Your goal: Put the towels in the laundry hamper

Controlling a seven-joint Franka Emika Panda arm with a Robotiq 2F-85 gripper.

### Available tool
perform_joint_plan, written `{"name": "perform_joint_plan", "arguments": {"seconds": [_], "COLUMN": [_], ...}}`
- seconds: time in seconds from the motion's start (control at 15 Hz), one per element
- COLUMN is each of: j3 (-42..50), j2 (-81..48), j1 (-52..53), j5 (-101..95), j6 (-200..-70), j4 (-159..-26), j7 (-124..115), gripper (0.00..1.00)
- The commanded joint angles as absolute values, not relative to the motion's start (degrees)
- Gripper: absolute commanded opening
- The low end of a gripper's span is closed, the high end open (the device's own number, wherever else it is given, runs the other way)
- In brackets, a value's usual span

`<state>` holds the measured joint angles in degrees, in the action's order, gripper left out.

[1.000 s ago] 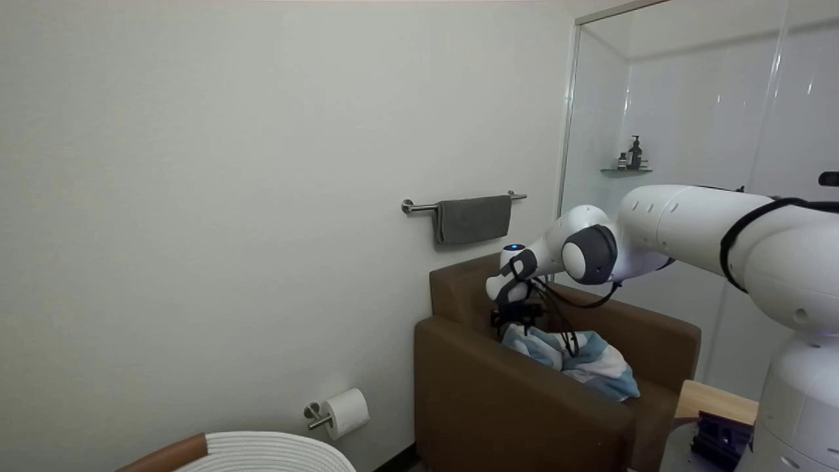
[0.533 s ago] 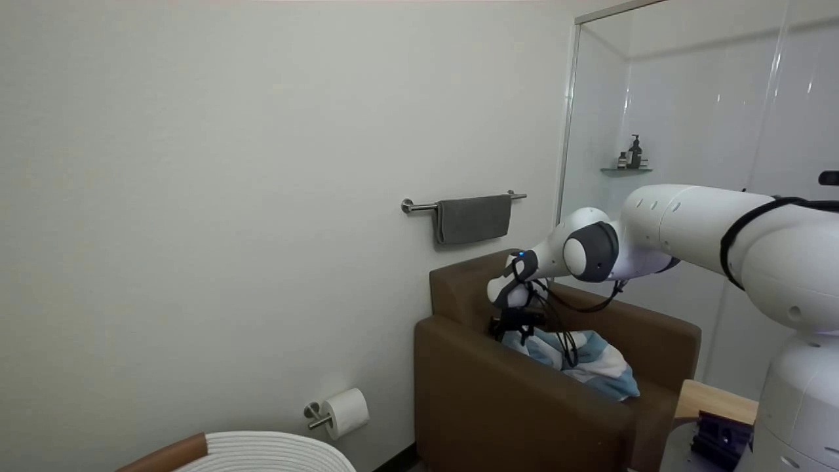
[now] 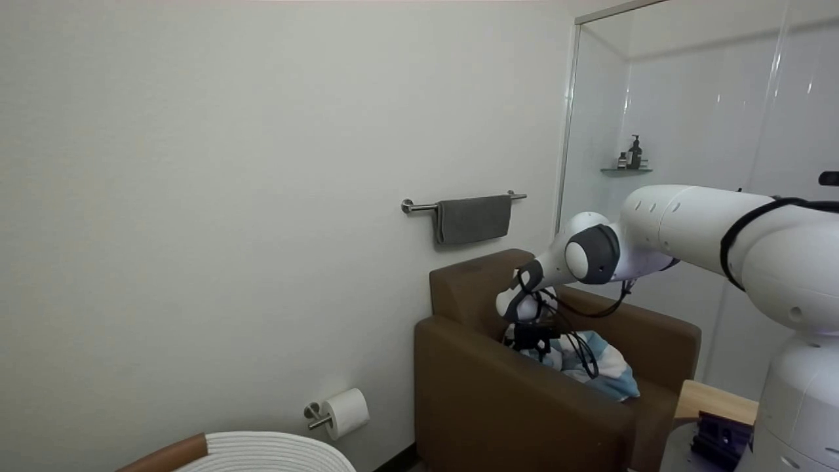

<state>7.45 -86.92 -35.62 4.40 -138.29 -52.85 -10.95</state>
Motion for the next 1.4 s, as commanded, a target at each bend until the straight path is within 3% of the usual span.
{"name": "perform_joint_plan", "arguments": {"seconds": [0.0, 0.93, 1.0, 1.13, 1.33], "j3": [8.7, 8.2, 8.7, 8.9, 8.6], "j2": [-86.9, -86.9, -86.9, -86.9, -86.9], "j1": [-35.1, -35.4, -34.9, -34.9, -35.0], "j5": [5.4, 5.2, 4.9, 4.7, 4.6], "j6": [-137.2, -137.3, -137.0, -137.1, -137.7], "j4": [-53.1, -54.4, -54.6, -54.9, -55.5], "j7": [-10.9, -9.1, -9.6, -9.1, -8.2], "gripper": [1.00, 1.00, 0.75, 0.67, 0.45]}}
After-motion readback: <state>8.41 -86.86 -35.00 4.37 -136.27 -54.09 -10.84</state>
